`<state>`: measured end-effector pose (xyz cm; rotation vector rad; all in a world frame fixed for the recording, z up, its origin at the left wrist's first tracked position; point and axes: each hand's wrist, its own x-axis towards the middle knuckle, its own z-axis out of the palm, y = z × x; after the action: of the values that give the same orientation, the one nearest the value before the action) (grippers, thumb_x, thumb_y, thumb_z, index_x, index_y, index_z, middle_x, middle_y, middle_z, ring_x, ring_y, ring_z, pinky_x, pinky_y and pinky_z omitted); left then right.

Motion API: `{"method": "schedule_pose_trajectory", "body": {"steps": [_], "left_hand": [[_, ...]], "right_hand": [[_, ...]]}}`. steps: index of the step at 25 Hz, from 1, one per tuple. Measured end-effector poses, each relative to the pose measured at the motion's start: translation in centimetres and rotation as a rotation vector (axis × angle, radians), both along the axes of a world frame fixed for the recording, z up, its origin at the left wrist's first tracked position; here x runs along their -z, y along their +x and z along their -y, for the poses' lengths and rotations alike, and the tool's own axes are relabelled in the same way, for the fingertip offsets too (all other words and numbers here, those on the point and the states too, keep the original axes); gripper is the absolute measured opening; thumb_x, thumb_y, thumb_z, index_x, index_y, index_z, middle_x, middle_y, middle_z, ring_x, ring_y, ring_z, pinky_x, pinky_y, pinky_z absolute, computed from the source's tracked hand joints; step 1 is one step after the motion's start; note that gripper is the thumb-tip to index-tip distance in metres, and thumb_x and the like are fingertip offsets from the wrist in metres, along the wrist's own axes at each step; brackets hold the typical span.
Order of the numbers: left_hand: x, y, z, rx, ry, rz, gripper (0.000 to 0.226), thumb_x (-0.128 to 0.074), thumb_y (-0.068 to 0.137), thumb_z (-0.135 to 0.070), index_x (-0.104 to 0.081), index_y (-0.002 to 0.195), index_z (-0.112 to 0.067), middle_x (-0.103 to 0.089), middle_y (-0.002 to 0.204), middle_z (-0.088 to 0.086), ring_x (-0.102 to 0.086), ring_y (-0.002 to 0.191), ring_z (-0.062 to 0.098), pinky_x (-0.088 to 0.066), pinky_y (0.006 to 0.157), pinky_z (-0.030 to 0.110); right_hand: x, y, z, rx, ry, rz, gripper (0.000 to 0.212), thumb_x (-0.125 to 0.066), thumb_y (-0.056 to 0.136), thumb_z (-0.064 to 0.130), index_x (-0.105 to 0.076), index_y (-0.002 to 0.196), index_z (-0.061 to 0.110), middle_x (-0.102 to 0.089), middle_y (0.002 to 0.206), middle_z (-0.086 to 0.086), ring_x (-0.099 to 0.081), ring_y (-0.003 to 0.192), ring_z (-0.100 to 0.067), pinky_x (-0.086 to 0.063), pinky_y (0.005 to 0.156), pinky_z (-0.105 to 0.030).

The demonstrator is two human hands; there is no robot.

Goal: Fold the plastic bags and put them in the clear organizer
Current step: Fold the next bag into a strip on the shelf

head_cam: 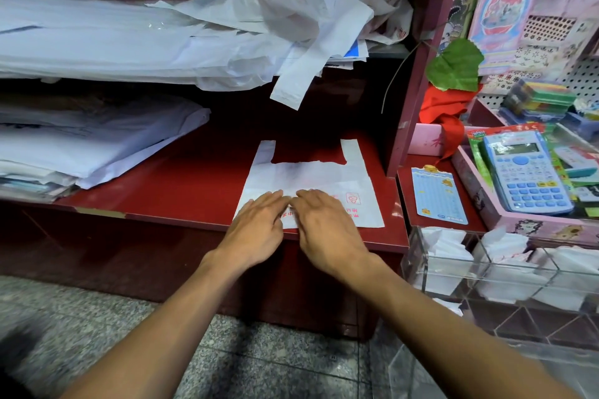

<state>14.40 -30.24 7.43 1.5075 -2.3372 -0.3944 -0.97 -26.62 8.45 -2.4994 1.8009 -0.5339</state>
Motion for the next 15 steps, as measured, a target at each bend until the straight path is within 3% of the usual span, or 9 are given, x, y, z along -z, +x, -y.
{"method": "schedule_pose_trajectory", "body": {"steps": [3, 6, 9, 12, 13, 15], "left_hand": [[0.3, 0.5, 0.1, -0.008, 0.065, 0.070, 0.054, -0.031, 0.102, -0.016, -0.028, 0.152, -0.036, -0.014, 0.164, -0.008, -0.004, 0.152, 0.013, -0.001, 0.122, 0.037], [0.2, 1.1, 0.1, -0.051, 0.056, 0.171, 0.052, -0.026, 0.104, -0.033, -0.017, 0.153, -0.044, -0.003, 0.165, -0.008, 0.005, 0.152, 0.014, 0.005, 0.121, 0.042], [0.3, 1.6, 0.1, -0.061, 0.088, 0.213, 0.055, -0.025, 0.100, -0.058, -0.009, 0.152, -0.051, 0.005, 0.165, -0.006, 0.013, 0.151, 0.015, 0.009, 0.121, 0.043], [0.2, 2.0, -0.3, -0.025, 0.084, 0.246, 0.080, -0.037, 0.084, -0.081, -0.006, 0.152, -0.053, 0.007, 0.165, -0.004, 0.012, 0.151, 0.017, 0.007, 0.122, 0.042], [0.3, 2.4, -0.4, -0.007, 0.034, 0.294, 0.087, -0.046, 0.081, -0.080, -0.007, 0.153, -0.050, 0.003, 0.165, -0.004, 0.007, 0.151, 0.018, 0.001, 0.122, 0.041], [0.5, 4.0, -0.7, 0.005, -0.117, 0.344, 0.089, -0.067, 0.083, -0.055, -0.016, 0.154, -0.042, -0.013, 0.164, -0.007, -0.015, 0.145, 0.019, -0.020, 0.113, 0.038]], "right_hand": [[1.1, -0.3, 0.5, 0.105, 0.211, -0.075, 0.057, -0.023, 0.106, 0.035, -0.014, 0.156, 0.011, -0.009, 0.165, -0.010, -0.004, 0.152, -0.026, -0.004, 0.123, -0.041], [1.0, -2.2, 0.7, 0.226, 0.338, -0.131, 0.070, -0.012, 0.102, 0.053, 0.002, 0.157, 0.012, 0.009, 0.164, -0.011, 0.011, 0.151, -0.026, 0.005, 0.123, -0.043], [0.5, -4.2, 0.1, 0.290, 0.374, -0.138, 0.079, -0.010, 0.098, 0.063, 0.006, 0.157, 0.012, 0.012, 0.164, -0.012, 0.013, 0.151, -0.025, 0.007, 0.122, -0.041], [0.2, -5.8, -0.7, 0.272, 0.343, -0.136, 0.085, -0.010, 0.094, 0.070, 0.004, 0.157, 0.015, 0.009, 0.165, -0.009, 0.010, 0.152, -0.022, 0.006, 0.122, -0.040], [0.1, -6.2, -1.1, 0.250, 0.326, -0.141, 0.087, -0.012, 0.093, 0.073, 0.002, 0.158, 0.016, 0.007, 0.165, -0.008, 0.008, 0.152, -0.022, 0.005, 0.121, -0.040], [-0.2, -7.3, -1.7, 0.180, 0.296, -0.191, 0.095, -0.024, 0.088, 0.079, -0.001, 0.158, 0.019, 0.001, 0.165, -0.005, 0.001, 0.152, -0.023, -0.001, 0.121, -0.042]]}}
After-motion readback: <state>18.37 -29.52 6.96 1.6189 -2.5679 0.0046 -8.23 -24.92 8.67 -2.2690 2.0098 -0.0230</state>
